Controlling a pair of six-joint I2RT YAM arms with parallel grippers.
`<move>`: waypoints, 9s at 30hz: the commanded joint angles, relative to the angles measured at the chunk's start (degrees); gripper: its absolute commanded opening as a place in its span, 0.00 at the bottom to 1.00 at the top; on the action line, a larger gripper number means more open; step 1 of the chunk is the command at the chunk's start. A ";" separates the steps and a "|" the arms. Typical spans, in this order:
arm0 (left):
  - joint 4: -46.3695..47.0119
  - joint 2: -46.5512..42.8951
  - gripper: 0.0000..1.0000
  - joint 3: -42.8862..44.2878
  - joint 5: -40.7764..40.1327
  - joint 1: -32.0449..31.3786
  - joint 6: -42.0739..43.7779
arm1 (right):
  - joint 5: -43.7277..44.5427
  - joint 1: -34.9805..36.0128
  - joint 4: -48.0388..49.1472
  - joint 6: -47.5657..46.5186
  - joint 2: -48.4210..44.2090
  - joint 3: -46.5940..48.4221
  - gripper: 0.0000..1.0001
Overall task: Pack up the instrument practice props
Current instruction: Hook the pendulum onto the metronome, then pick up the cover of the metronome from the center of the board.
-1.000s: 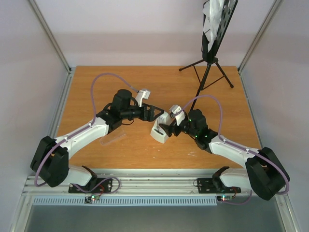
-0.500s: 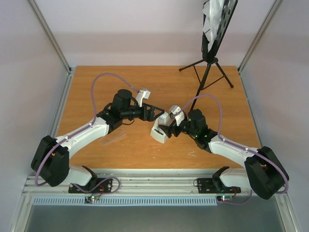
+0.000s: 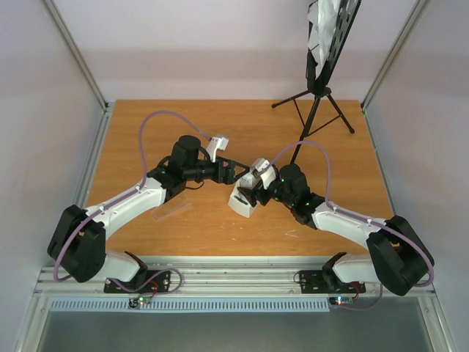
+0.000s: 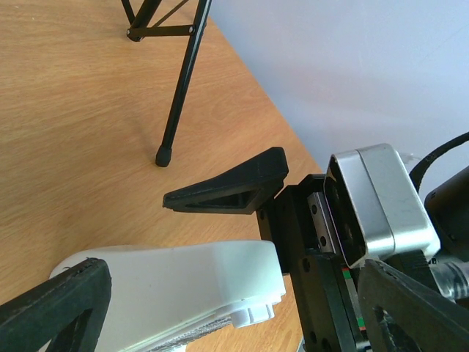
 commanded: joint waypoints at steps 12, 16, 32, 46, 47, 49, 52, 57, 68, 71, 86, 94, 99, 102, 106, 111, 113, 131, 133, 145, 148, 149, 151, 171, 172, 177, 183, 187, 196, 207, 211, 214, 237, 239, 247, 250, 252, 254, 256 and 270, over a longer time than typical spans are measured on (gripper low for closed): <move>2.71 -0.28 0.93 -0.55 0.67 0.25 0.59 | 1.88 0.17 1.80 -0.63 -1.45 -0.72 0.96; 2.67 -0.42 0.93 -0.63 0.60 0.25 0.59 | 2.25 0.08 1.90 0.14 -3.09 -2.62 0.96; 2.66 -0.75 0.93 -0.63 0.97 0.25 0.42 | -0.87 -1.84 2.30 1.26 -2.61 -2.68 0.89; 3.19 0.23 0.93 -0.80 3.29 0.11 0.95 | -3.17 -3.11 2.06 1.85 -0.46 -1.46 0.81; 3.20 0.31 0.93 -0.82 3.39 0.08 0.99 | -3.30 -3.25 2.03 1.89 -0.29 -1.38 0.80; 3.27 0.51 0.92 -0.81 3.61 0.04 1.03 | -3.53 -3.42 2.07 1.99 -0.14 -1.28 0.78; 3.59 1.01 0.92 -0.89 4.13 -0.25 1.12 | -3.63 -3.67 2.03 2.10 0.05 -1.28 0.77; 3.78 2.11 0.92 -0.65 4.89 -0.62 1.29 | -4.12 -4.15 2.05 2.35 0.49 -1.03 0.76; 3.71 3.94 0.91 0.14 5.13 -1.37 2.04 | -5.47 -4.65 2.22 3.08 1.61 -0.37 0.73; 2.74 3.78 0.90 0.53 3.19 -1.49 2.59 | -5.89 -4.83 2.59 3.37 1.46 -0.69 0.71; -4.37 5.13 0.83 5.39 -2.94 -4.16 5.54 | -7.85 -4.84 0.79 3.93 -1.27 -1.84 0.67; -5.14 6.88 0.78 6.75 -3.88 -4.55 5.60 | -7.99 -4.84 0.76 4.35 -0.84 -1.71 0.66; -5.04 7.05 0.75 6.67 -3.51 -4.63 5.86 | -7.71 -4.84 0.37 4.49 -0.46 -1.18 0.66; -4.64 7.05 0.72 6.42 -2.90 -4.67 5.79 | -7.33 -4.84 -0.14 4.58 0.01 -0.51 0.66; -4.26 6.97 0.69 6.06 -2.33 -4.72 5.78 | -6.88 -4.84 -0.21 4.71 0.31 0.18 0.66; -3.92 6.99 0.67 5.91 -1.54 -4.72 5.71 | -6.95 -4.84 -1.06 4.44 0.94 1.22 0.66; -3.82 7.14 0.66 5.87 -1.27 -4.73 5.78 | -6.89 -4.84 -1.09 4.47 1.18 1.50 0.66; -3.55 6.84 0.64 5.52 -0.95 -4.68 5.69 | -7.04 -4.84 -1.63 4.00 2.47 3.47 0.68; -3.55 6.81 0.64 5.52 -1.06 -4.74 5.69 | -7.05 -4.84 -1.79 3.96 2.46 3.40 0.68; -3.54 6.72 0.66 5.48 -1.85 -4.76 5.69 | -7.48 -4.88 -2.11 3.91 1.74 2.95 0.76; -3.55 6.43 0.68 5.43 -2.15 -4.69 5.78 | -7.41 -4.84 -3.21 3.93 0.88 2.86 0.82; -3.54 6.19 0.69 5.37 -2.26 -4.72 5.85 | -7.44 -4.84 -3.79 3.95 0.35 2.79 0.84; -3.55 5.57 0.72 5.07 -2.77 -4.68 5.95 | -7.55 -4.84 -4.80 3.99 -1.06 2.37 0.88; -5.37 -13.17 0.99 -11.10 -24.32 -4.42 4.85 | -4.52 -4.79 -29.61 10.35 -26.22 3.96 0.93; -8.73 -14.17 0.99 -12.27 -25.93 -4.16 3.71 | -3.70 -4.77 -32.09 10.71 -26.33 5.39 0.92; -25.18 -19.68 0.99 -16.43 -32.16 -1.69 -5.56 | -2.50 -4.75 -34.31 13.69 -26.66 7.75 0.88; -37.55 -30.83 0.99 -18.99 -38.99 3.71 -10.74 | 3.32 -4.75 -35.46 16.86 -28.35 8.25 0.87; -44.55 -33.32 0.99 -19.56 -39.75 10.26 -13.74 | 8.00 -4.79 -37.42 18.26 -30.93 7.41 0.87; -49.53 -25.29 0.92 -19.10 -40.46 19.48 -18.75 | 12.43 -4.75 -38.82 19.76 -35.53 5.47 0.88; -47.20 -26.16 0.63 -23.24 -44.54 19.76 -23.06 | 13.64 -4.76 -39.41 20.26 -35.41 5.41 0.89; -44.59 -21.84 0.59 -22.61 -43.41 19.98 -21.74 | 14.48 -4.80 -39.41 20.30 -35.54 5.23 0.89; -41.53 -19.98 0.55 -23.13 -42.49 20.31 -21.66 | 14.79 -4.75 -39.71 20.22 -35.51 5.23 0.89; -38.41 -16.64 0.33 -24.79 -42.73 22.84 -19.59 | 13.52 -4.79 -39.43 19.96 -33.67 5.23 0.89; -38.10 -16.27 0.29 -24.88 -42.64 22.92 -19.47 | 13.54 -4.78 -39.45 19.97 -33.65 5.22 0.89; -37.48 -15.58 0.24 -24.98 -43.05 23.03 -19.01 | 13.25 -4.75 -39.24 19.97 -33.24 5.22 0.89; -37.15 -15.32 0.24 -24.90 -43.26 23.14 -18.79 | 13.02 -4.76 -39.30 19.95 -33.21 5.17 0.89; -36.98 -15.03 0.25 -24.80 -43.17 23.18 -18.73 | 12.92 -4.75 -39.32 19.95 -33.17 5.23 0.89; -36.89 -14.83 0.26 -24.74 -43.12 23.35 -18.71 | 12.89 -4.75 -39.32 19.95 -33.19 5.23 0.89; -36.74 -14.56 0.26 -24.69 -43.02 23.46 -18.74 | 12.87 -4.75 -39.33 19.95 -33.09 5.23 0.89; -36.41 -12.24 0.16 -23.89 -42.34 23.80 -18.31 | 12.36 -4.78 -39.41 19.90 -32.94 5.24 0.89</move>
